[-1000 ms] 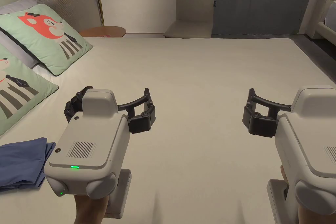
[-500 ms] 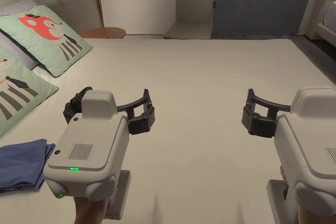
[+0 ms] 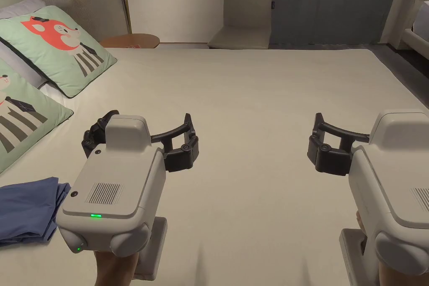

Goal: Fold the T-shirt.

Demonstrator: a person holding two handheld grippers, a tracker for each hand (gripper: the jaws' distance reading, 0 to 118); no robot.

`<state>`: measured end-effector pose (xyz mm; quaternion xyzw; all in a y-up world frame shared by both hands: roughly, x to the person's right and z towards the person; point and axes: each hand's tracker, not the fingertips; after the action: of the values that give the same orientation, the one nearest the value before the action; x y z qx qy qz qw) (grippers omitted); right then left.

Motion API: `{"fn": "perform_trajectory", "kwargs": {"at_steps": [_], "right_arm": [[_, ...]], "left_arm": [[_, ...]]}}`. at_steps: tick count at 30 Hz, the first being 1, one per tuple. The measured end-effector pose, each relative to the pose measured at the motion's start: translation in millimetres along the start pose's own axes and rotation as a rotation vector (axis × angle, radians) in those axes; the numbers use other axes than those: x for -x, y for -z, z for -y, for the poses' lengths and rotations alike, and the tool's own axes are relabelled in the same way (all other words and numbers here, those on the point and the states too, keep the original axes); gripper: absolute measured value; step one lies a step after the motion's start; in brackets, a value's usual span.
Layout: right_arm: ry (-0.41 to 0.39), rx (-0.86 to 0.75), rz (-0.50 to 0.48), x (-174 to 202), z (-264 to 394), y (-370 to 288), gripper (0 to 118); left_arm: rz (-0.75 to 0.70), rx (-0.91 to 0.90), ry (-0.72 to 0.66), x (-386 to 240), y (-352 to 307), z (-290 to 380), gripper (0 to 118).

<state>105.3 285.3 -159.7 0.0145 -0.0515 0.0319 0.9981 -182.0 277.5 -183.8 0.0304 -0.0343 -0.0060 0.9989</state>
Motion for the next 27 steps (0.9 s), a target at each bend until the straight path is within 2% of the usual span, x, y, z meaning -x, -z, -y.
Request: {"fn": "perform_trajectory", "kwargs": {"at_steps": [27], "right_arm": [[0.003, -0.011, -0.007, 3.0, -5.0, -5.4, 117]], "left_arm": [[-0.002, -0.002, -0.005, 2.7, 1.2, 5.1, 111]]}}
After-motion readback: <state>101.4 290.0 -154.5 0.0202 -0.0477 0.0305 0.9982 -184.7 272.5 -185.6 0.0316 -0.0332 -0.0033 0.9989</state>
